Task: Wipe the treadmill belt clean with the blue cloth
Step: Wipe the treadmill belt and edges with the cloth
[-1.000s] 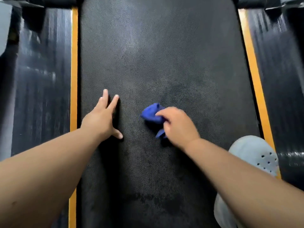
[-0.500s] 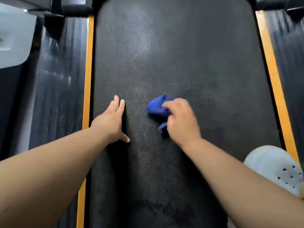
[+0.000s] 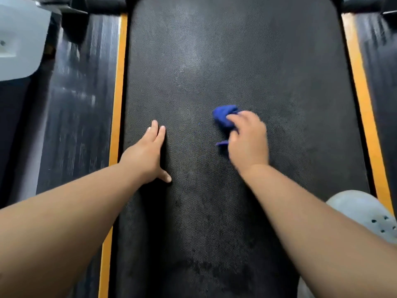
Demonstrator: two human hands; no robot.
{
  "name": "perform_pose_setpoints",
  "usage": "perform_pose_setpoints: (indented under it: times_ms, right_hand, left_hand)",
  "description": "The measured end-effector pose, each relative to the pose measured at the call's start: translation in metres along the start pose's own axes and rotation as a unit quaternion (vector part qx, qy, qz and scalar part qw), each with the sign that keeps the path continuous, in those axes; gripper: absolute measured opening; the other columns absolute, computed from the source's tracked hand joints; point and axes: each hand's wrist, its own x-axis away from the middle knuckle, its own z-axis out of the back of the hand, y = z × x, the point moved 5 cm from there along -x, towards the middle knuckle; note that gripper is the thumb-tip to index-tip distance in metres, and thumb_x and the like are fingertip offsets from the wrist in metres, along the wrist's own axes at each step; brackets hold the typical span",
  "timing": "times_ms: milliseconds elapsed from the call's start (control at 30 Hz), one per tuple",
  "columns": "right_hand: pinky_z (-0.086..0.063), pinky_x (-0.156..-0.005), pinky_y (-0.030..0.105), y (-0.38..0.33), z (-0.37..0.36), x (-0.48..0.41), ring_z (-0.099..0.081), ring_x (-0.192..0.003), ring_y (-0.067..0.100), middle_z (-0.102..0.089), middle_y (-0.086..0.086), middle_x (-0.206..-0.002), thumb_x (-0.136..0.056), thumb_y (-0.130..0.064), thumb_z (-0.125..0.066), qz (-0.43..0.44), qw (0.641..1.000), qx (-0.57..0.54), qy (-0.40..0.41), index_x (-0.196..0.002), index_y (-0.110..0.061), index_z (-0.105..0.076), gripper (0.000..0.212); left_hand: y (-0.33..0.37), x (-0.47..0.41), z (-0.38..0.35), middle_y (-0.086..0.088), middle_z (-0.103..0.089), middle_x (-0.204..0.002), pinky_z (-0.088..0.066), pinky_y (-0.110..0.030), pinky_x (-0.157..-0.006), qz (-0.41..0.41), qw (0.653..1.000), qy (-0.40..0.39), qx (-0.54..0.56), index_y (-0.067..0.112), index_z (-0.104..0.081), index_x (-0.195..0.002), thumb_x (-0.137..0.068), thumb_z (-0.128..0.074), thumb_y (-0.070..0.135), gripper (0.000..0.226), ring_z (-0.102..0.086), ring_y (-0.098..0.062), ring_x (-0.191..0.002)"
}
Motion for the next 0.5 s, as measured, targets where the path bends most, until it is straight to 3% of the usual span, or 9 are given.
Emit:
perform_pose_setpoints:
  times_ms: [33, 100, 200, 267, 300, 333, 400, 433, 500]
  right_hand:
    - [-0.041, -0.085, 0.038, 0.008, 0.005, -0.003, -0.058, -0.098, 0.034, -0.065, 0.012, -0.1, -0.069, -0.018, -0.042, -0.027, 0.999, 0.021, -0.009, -0.091, -0.009, -0.07, 0.036]
    - [-0.042, -0.086, 0.038, -0.002, -0.009, 0.015, -0.059, -0.1, 0.033, -0.067, 0.008, -0.1, -0.066, -0.02, -0.04, 0.015, 0.994, 0.032, -0.103, -0.09, -0.012, -0.072, 0.04]
    - [-0.041, -0.099, 0.031, -0.031, -0.022, 0.058, -0.057, -0.112, 0.023, -0.066, 0.0, -0.116, -0.074, -0.011, -0.049, 0.039, 0.963, -0.079, -0.256, -0.107, -0.019, -0.07, 0.041]
    - [-0.039, -0.096, 0.022, -0.033, -0.003, 0.05, -0.057, -0.109, 0.016, -0.062, -0.003, -0.119, -0.078, -0.005, -0.058, -0.018, 0.952, -0.137, -0.273, -0.124, -0.023, -0.059, 0.05]
    - [-0.041, -0.091, 0.021, -0.032, 0.009, 0.037, -0.058, -0.104, 0.016, -0.06, -0.002, -0.115, -0.076, -0.003, -0.063, -0.049, 0.947, -0.157, -0.276, -0.131, -0.024, -0.052, 0.059]
    - [-0.044, -0.085, 0.02, -0.031, 0.022, 0.021, -0.059, -0.098, 0.016, -0.059, 0.0, -0.112, -0.075, -0.001, -0.067, -0.081, 0.94, -0.169, -0.286, -0.135, -0.024, -0.047, 0.067]
    - [-0.046, -0.074, 0.017, -0.034, 0.058, -0.012, -0.058, -0.09, 0.014, -0.059, 0.002, -0.108, -0.074, 0.002, -0.071, -0.122, 0.926, -0.185, -0.304, -0.134, -0.02, -0.048, 0.068]
    - [-0.048, -0.074, 0.017, -0.039, 0.078, -0.023, -0.059, -0.089, 0.014, -0.062, 0.004, -0.107, -0.073, 0.003, -0.072, -0.128, 0.92, -0.198, -0.313, -0.128, -0.018, -0.054, 0.062]
    - [-0.051, -0.07, 0.018, -0.047, 0.118, -0.032, -0.062, -0.081, 0.012, -0.067, 0.003, -0.096, -0.07, 0.003, -0.075, -0.129, 0.912, -0.216, -0.325, -0.106, -0.018, -0.065, 0.043]
  left_hand:
    - [0.001, 0.001, 0.0, 0.001, 0.021, -0.157, -0.033, -0.04, -0.109, 0.002, 1.0, -0.002, -0.001, 0.019, 0.008, -0.151, -0.048, -0.086, 0.055, 0.143, 0.002, -0.015, -0.146]
    - [0.002, 0.0, -0.002, -0.001, 0.021, -0.157, -0.033, -0.041, -0.11, 0.007, 1.0, -0.016, -0.006, 0.018, 0.008, -0.151, -0.048, -0.086, 0.054, 0.144, 0.002, -0.016, -0.146]
    - [0.009, -0.003, 0.004, -0.01, 0.019, -0.156, -0.031, -0.041, -0.111, 0.025, 0.998, -0.057, -0.006, 0.013, 0.006, -0.15, -0.055, -0.086, 0.047, 0.138, -0.002, -0.023, -0.146]
    - [0.026, -0.006, 0.022, -0.014, -0.004, -0.157, -0.041, -0.028, -0.099, 0.012, 0.995, -0.086, 0.05, 0.015, -0.011, -0.151, -0.065, -0.082, 0.037, 0.113, -0.028, -0.025, -0.139]
    - [0.036, -0.007, 0.034, -0.011, -0.026, -0.152, -0.044, -0.021, -0.086, 0.003, 0.982, -0.108, 0.154, 0.018, -0.024, -0.149, -0.071, -0.079, 0.029, 0.096, -0.045, -0.019, -0.126]
    - [0.048, -0.005, 0.048, -0.005, -0.047, -0.139, -0.042, -0.019, -0.078, -0.004, 0.943, -0.141, 0.3, 0.022, -0.035, -0.145, -0.075, -0.076, 0.02, 0.082, -0.054, -0.012, -0.11]
    - [0.077, 0.003, 0.076, 0.004, -0.065, -0.114, -0.042, -0.026, -0.079, -0.031, 0.816, -0.196, 0.543, 0.026, -0.05, -0.134, -0.072, -0.071, 0.013, 0.067, -0.059, -0.008, -0.092]
    - [0.089, 0.005, 0.089, 0.003, -0.067, -0.11, -0.045, -0.03, -0.082, -0.047, 0.783, -0.196, 0.589, 0.025, -0.055, -0.128, -0.071, -0.07, 0.014, 0.06, -0.061, -0.01, -0.092]
    - [0.109, 0.008, 0.108, -0.002, -0.068, -0.106, -0.048, -0.031, -0.089, -0.062, 0.775, -0.159, 0.609, 0.018, -0.063, -0.116, -0.079, -0.069, 0.014, 0.038, -0.062, -0.014, -0.095]
